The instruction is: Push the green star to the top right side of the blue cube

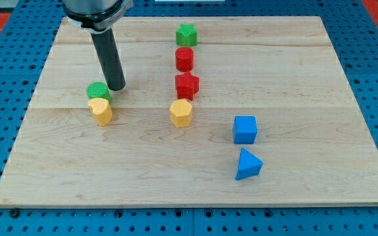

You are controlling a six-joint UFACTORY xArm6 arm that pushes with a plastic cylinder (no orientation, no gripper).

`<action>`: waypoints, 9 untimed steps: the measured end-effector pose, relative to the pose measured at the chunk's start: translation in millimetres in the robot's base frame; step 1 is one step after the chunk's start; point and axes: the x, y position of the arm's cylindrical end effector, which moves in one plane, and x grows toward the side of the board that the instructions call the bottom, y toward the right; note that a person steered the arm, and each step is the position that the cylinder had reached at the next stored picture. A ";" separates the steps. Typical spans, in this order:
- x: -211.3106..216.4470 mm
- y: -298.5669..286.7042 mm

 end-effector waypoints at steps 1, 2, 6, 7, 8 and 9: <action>8.9 10.7; 23.3 24.7; -17.2 -6.3; -57.6 -17.3; -95.9 2.9; -120.0 27.9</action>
